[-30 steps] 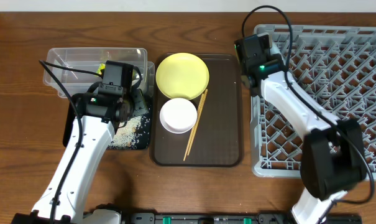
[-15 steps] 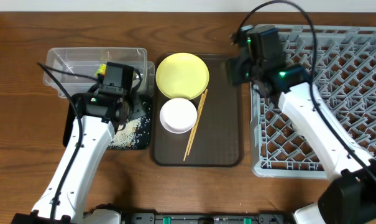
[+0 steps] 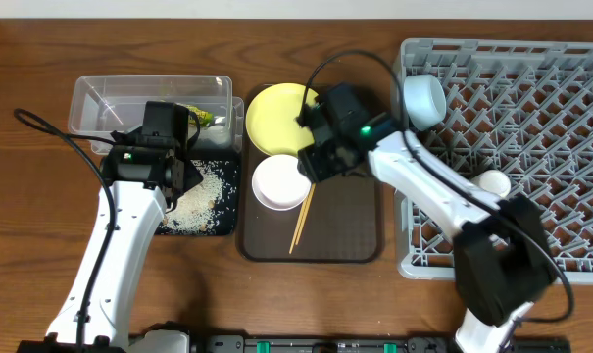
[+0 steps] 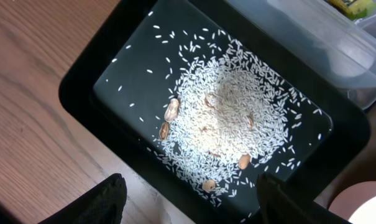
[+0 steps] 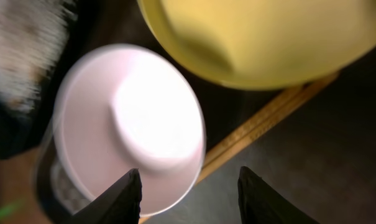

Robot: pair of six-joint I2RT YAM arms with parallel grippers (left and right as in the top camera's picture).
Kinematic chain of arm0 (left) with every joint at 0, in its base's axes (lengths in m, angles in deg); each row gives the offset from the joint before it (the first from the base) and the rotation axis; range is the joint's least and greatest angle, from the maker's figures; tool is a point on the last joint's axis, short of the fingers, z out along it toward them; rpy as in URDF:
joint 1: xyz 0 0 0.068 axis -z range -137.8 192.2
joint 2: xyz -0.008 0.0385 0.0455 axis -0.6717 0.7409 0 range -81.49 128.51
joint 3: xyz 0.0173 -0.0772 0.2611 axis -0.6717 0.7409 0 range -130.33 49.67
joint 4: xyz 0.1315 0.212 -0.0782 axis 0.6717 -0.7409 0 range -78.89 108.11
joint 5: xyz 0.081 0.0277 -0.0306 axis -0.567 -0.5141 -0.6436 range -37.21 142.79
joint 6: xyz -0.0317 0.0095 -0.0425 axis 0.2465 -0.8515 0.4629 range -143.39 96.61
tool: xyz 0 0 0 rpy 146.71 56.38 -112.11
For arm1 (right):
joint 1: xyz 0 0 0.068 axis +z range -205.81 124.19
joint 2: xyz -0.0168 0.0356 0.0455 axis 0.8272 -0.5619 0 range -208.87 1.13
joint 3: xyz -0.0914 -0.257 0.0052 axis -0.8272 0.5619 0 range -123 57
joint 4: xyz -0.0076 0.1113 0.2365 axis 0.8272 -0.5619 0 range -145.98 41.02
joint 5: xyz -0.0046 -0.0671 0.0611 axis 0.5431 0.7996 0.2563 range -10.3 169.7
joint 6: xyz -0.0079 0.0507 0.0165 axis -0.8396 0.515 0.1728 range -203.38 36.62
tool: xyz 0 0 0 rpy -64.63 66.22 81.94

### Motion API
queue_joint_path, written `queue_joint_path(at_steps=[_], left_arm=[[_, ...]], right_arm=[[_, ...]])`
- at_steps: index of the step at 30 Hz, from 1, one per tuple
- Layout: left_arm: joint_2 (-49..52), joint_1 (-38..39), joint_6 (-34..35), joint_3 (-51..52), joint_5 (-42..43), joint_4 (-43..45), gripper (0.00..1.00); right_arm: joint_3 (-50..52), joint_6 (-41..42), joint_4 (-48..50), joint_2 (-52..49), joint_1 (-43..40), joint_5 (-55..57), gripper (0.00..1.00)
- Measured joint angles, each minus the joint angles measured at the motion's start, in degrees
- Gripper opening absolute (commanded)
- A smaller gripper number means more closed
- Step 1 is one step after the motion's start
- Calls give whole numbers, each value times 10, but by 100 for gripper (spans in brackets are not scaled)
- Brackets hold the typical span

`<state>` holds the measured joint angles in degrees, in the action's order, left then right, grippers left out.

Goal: Sort waste into correct bins and load items into the dishwasher rack
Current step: 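Grasp the white bowl on the brown tray with the right gripper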

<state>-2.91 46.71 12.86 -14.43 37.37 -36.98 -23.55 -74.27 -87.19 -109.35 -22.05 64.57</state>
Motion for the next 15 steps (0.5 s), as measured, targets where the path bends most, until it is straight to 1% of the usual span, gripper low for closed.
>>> queue_joint_path(at_steps=[2, 3, 4, 5, 7, 9, 15], left_arm=[[0, 0, 0, 0, 0, 0, 70], [0, 0, 0, 0, 0, 0, 70], [0, 0, 0, 0, 0, 0, 70], [0, 0, 0, 0, 0, 0, 70], [0, 0, 0, 0, 0, 0, 70], [0, 0, 0, 0, 0, 0, 70], [0, 0, 0, 0, 0, 0, 70]], right_arm=[[0, 9, -2, -20, 5, 10, 40], [0, 12, -2, -28, 7, 14, 33], [0, 17, -2, -37, 8, 17, 23], [0, 21, -3, -45, 8, 19, 18], [0, 30, -6, -55, 10, 24, 11], [0, 40, -8, -58, 11, 33, 1], [0, 54, -10, -45, 9, 81, 1]])
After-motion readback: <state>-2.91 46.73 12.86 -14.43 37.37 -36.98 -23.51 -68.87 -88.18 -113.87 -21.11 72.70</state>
